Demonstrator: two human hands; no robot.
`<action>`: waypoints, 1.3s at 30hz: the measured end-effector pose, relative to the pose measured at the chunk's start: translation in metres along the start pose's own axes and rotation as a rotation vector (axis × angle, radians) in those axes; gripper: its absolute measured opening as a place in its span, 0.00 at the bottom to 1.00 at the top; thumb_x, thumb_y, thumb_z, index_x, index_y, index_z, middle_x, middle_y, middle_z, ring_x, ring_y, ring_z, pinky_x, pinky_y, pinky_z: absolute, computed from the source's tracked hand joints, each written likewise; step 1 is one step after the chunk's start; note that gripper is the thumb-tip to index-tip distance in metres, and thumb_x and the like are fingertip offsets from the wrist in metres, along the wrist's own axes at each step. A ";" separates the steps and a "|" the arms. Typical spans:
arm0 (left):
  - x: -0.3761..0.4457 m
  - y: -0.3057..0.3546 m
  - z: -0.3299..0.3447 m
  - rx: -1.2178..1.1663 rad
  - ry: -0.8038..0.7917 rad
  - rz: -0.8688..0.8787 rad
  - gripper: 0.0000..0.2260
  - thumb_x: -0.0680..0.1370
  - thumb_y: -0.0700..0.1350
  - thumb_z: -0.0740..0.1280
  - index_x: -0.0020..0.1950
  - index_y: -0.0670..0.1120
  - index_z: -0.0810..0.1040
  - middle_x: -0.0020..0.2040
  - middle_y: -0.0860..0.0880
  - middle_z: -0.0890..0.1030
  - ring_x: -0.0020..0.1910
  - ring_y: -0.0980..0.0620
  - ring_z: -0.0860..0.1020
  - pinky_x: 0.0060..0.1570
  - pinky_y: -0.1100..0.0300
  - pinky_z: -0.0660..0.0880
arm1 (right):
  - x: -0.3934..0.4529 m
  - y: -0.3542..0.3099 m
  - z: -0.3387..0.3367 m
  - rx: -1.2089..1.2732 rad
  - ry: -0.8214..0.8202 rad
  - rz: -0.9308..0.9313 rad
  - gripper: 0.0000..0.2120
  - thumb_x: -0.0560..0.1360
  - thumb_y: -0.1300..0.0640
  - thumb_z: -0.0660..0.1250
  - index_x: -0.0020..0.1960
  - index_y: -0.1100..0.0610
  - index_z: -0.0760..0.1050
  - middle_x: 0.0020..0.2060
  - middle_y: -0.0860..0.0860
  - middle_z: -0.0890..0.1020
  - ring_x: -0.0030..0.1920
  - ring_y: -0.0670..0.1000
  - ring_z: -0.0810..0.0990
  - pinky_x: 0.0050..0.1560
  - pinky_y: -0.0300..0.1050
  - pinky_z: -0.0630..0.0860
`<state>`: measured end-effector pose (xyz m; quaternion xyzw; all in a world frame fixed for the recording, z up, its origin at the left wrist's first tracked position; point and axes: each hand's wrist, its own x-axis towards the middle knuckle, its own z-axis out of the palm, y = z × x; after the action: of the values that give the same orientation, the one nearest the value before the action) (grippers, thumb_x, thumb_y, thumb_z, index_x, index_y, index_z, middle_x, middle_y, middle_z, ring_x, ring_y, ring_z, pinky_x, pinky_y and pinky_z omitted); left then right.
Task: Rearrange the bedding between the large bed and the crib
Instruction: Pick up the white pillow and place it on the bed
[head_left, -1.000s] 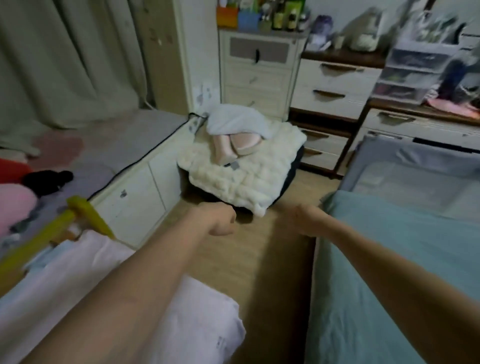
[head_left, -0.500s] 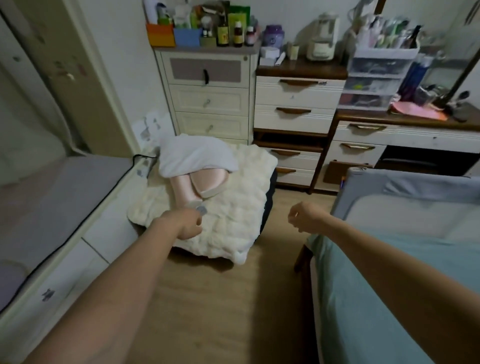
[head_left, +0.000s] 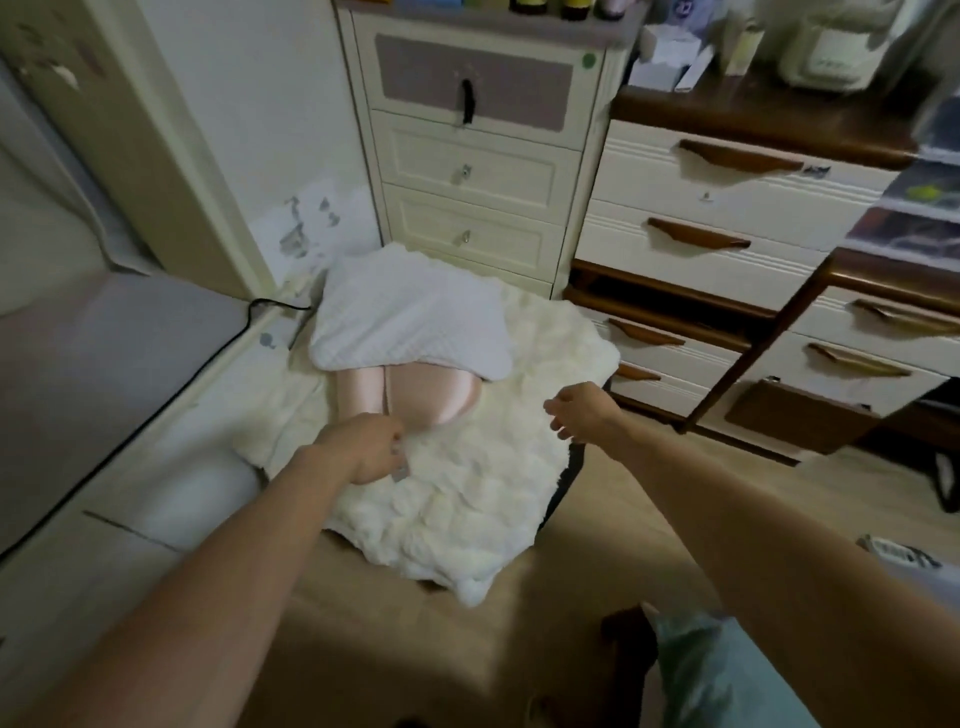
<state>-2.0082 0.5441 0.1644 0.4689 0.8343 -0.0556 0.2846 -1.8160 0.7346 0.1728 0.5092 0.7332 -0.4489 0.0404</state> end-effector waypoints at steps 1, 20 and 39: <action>0.018 -0.005 -0.005 -0.021 -0.003 -0.018 0.14 0.80 0.54 0.59 0.61 0.50 0.73 0.62 0.52 0.75 0.56 0.50 0.73 0.48 0.59 0.71 | 0.024 -0.010 -0.001 0.001 -0.011 0.003 0.15 0.79 0.57 0.60 0.56 0.68 0.77 0.43 0.57 0.80 0.41 0.53 0.77 0.44 0.46 0.75; 0.392 -0.058 -0.049 -0.260 0.034 -0.148 0.35 0.81 0.52 0.60 0.78 0.48 0.40 0.79 0.45 0.41 0.77 0.43 0.43 0.74 0.47 0.54 | 0.422 -0.063 0.043 0.016 -0.042 0.216 0.30 0.78 0.42 0.61 0.72 0.59 0.60 0.66 0.58 0.72 0.66 0.59 0.70 0.60 0.47 0.67; 0.473 -0.036 -0.019 -0.677 -0.079 -0.339 0.27 0.83 0.52 0.55 0.79 0.51 0.47 0.79 0.47 0.42 0.77 0.43 0.43 0.74 0.46 0.48 | 0.500 -0.092 0.045 0.621 -0.197 0.320 0.20 0.64 0.49 0.78 0.49 0.56 0.76 0.46 0.52 0.82 0.46 0.52 0.81 0.43 0.46 0.79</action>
<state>-2.2337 0.8855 -0.0755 0.2010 0.8595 0.1590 0.4423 -2.1451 1.0514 -0.0558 0.5601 0.4655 -0.6849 0.0239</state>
